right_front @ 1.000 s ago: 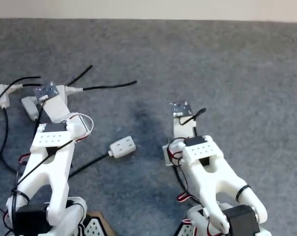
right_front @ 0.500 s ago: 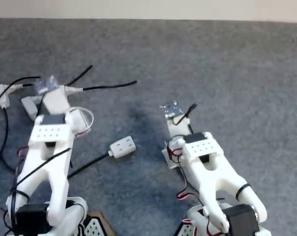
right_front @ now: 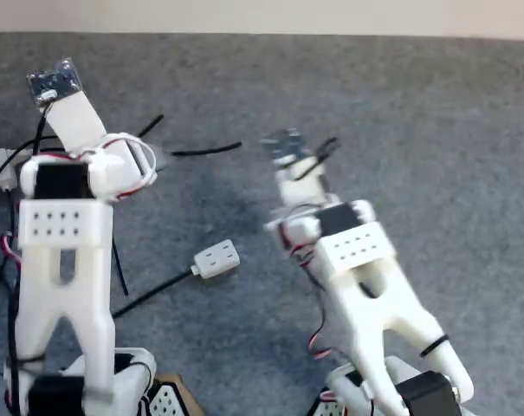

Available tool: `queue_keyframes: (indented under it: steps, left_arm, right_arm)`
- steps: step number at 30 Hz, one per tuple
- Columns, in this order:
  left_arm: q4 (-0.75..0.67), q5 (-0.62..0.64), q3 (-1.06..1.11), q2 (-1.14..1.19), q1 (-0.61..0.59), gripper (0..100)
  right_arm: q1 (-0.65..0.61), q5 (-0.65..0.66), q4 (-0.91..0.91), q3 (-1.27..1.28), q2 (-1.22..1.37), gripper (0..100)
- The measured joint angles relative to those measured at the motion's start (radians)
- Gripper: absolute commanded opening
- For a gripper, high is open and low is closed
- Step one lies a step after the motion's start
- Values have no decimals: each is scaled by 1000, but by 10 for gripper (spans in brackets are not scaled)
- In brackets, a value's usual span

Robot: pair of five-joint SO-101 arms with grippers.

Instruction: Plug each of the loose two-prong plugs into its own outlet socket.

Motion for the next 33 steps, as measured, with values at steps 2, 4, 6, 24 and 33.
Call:
queue_keyframes:
  steps: [2, 4, 6, 24, 33]
  left_arm:
    - [-31, -3, 60, -103, 8, 351]
    - [-83, -34, 153, -233, -5, 351]
    - [-146, -49, 287, -384, -38, 351]
    - [-250, -77, 1034, -1140, 95, 352]
    - [-213, -77, 1079, -1166, 193, 352]
  right_arm:
    - [-103, 14, -55, 0, 0, 5]
    - [-186, 26, -107, 9, 0, 5]
    - [-238, 28, -163, 51, -2, 5]
    - [-328, 9, -324, 485, -442, 5]
    - [-356, 9, -324, 525, -502, 5]
